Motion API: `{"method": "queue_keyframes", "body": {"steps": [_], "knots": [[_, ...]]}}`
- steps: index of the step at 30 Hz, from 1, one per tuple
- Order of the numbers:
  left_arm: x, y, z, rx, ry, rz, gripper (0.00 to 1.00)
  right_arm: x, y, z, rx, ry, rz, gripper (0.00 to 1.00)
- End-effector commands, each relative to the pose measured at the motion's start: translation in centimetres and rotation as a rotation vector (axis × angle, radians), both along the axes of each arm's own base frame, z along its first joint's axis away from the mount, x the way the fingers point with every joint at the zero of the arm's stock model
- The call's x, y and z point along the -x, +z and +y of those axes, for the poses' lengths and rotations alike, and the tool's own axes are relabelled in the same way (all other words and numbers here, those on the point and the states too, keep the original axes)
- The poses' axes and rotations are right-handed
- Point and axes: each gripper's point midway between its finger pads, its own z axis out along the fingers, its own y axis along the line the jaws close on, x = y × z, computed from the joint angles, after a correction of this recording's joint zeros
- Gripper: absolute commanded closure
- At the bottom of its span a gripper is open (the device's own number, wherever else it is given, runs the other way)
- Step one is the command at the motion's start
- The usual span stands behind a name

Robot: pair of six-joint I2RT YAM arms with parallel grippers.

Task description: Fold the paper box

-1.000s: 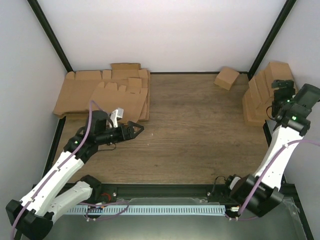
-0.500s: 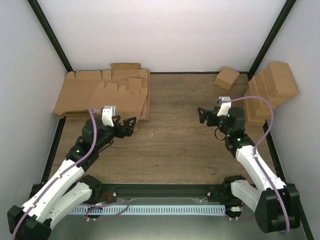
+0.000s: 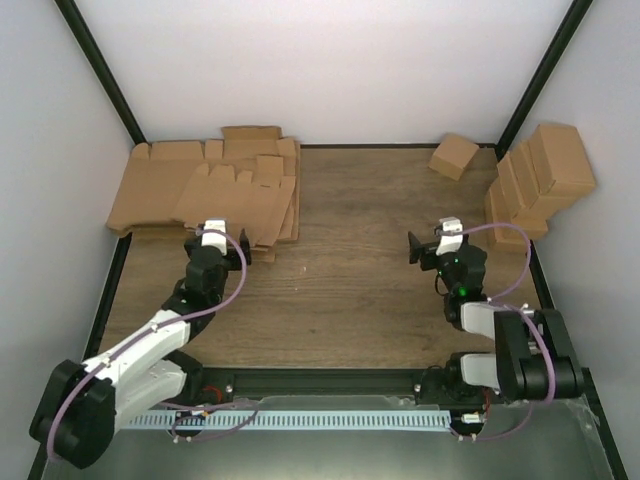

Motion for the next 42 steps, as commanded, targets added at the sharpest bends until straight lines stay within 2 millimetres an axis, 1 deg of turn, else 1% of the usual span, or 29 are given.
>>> {"method": "queue_keyframes", "body": {"steps": [1,3,5,6,7,8,9,10,11,13,17,21,25,26,31,36,38,40,42], "knots": [[-1.3,1.2,3.0,-0.065,0.124,-0.112,0.0,-1.9,3.1,-1.4,-0.033,0.011,-0.146,0.0],[-1.9,1.0,3.4,-0.065,0.117,-0.119,0.0,-1.5,4.1,-1.0,-0.046,0.053,-0.208,0.0],[-2.5,1.0,3.5,-0.102,0.106,-0.132,0.0,-0.9,2.9,-0.3,-0.035,0.099,-0.21,0.0],[-2.8,1.0,3.7,-0.116,0.106,-0.14,0.0,-0.5,3.0,0.1,-0.02,0.125,-0.235,0.0],[-3.1,0.8,3.9,-0.124,0.103,-0.144,0.0,-0.7,2.0,0.2,-0.017,0.123,-0.223,0.0],[-3.4,0.4,4.1,-0.135,0.102,-0.14,0.0,-1.2,2.0,0.0,-0.023,0.106,-0.218,0.0],[-3.7,0.2,4.7,-0.14,0.112,-0.142,0.0,-2.2,1.4,-0.4,-0.025,0.078,-0.163,0.0],[-4.0,-0.3,5.0,-0.143,0.114,-0.135,0.0,-2.6,1.2,-1.1,-0.041,0.038,-0.155,0.0],[-4.2,-0.9,5.4,-0.136,0.112,-0.123,0.0,-2.8,1.5,-1.5,-0.054,0.008,-0.163,0.0],[-4.5,-1.9,5.7,-0.112,0.091,-0.106,0.0,-3.0,1.3,-2.0,-0.057,-0.021,-0.148,0.0],[-4.7,-3.2,5.8,-0.111,0.067,-0.083,0.0,-3.4,1.2,-2.2,-0.058,-0.048,-0.134,0.0],[-5.2,-3.0,6.0,-0.145,0.055,-0.109,0.0,-3.4,1.2,-2.3,-0.058,-0.049,-0.132,0.0],[-6.6,-3.0,6.0,-0.159,0.039,-0.116,0.0,-3.4,1.2,-2.2,-0.058,-0.049,-0.132,0.0],[-6.8,-3.3,6.0,-0.167,0.037,-0.116,0.0,-3.4,1.2,-2.2,-0.057,-0.049,-0.133,0.0],[-7.9,-3.8,7.0,-0.142,0.069,-0.086,0.0,-3.4,1.2,-2.2,-0.058,-0.049,-0.132,0.0],[-8.0,-3.9,7.9,-0.108,0.086,-0.084,0.0,-3.4,1.1,-2.2,-0.057,-0.049,-0.13,0.0],[-7.7,-4.2,8.6,-0.069,0.085,-0.099,0.0,-3.4,1.1,-2.2,-0.057,-0.049,-0.132,0.0],[-7.0,-4.5,9.3,-0.032,0.094,-0.142,0.0,-3.4,1.1,-2.2,-0.057,-0.049,-0.132,0.0],[-7.1,-4.7,9.3,-0.034,0.092,-0.123,0.0,-3.4,1.2,-2.2,-0.057,-0.049,-0.133,0.0]]}}
